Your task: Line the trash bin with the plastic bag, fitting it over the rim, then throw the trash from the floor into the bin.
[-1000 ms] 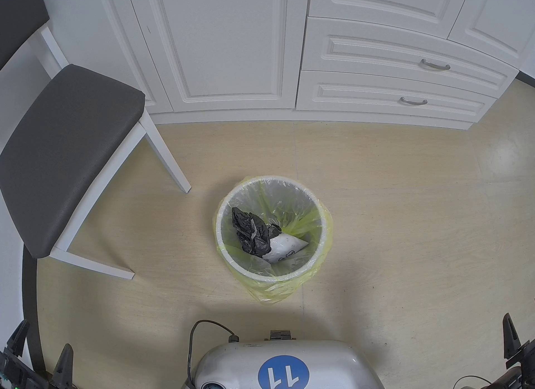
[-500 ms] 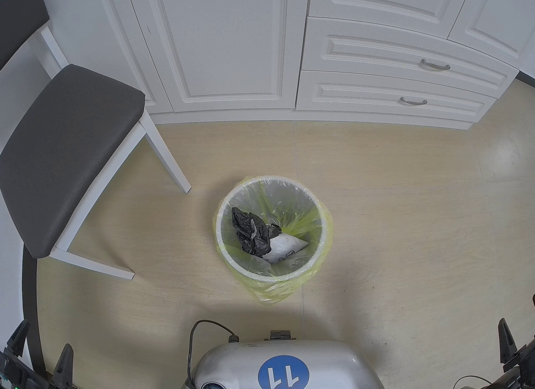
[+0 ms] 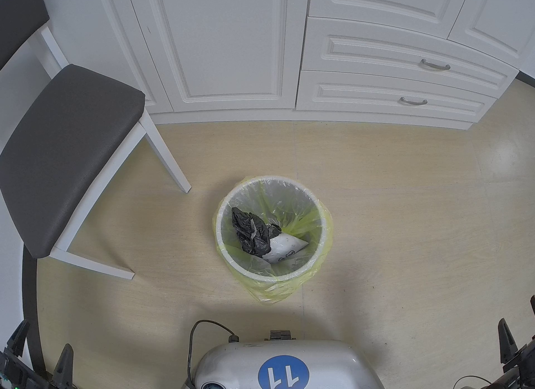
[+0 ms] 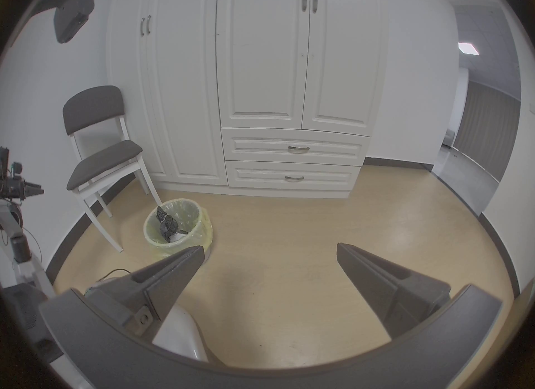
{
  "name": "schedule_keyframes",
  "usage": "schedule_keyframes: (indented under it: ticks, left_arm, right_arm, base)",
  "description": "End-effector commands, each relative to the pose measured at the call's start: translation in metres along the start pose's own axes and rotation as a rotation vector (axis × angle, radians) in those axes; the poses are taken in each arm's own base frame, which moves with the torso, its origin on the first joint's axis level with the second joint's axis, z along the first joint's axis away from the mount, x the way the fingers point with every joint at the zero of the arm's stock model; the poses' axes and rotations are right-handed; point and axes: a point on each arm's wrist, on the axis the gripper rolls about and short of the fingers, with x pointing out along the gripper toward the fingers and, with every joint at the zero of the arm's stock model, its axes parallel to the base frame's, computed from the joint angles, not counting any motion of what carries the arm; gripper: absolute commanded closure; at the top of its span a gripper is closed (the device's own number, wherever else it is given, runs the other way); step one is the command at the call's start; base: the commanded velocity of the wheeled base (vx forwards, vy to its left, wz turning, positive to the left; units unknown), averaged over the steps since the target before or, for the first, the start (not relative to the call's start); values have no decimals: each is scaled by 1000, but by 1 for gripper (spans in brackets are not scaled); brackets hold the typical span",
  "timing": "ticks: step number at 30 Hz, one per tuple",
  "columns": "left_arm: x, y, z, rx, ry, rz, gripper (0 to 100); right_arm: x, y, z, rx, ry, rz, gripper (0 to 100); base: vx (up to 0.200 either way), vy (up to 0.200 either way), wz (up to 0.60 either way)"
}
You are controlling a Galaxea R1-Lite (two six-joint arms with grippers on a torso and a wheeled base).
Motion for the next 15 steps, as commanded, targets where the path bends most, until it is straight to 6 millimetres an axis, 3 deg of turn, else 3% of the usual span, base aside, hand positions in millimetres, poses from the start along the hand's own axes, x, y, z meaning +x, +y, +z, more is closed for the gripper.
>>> schedule_keyframes:
  ticks: [1, 15]
  left_arm:
    - [-1, 0, -3, 1, -8, 0, 0]
    - [-1, 0, -3, -2, -9, 0, 0]
  right_arm:
    - [0, 0, -10, 21, 47, -2, 0]
    - [-1, 0, -11, 67, 67, -9, 0]
  base:
    - [0, 0, 0]
    - [0, 0, 0]
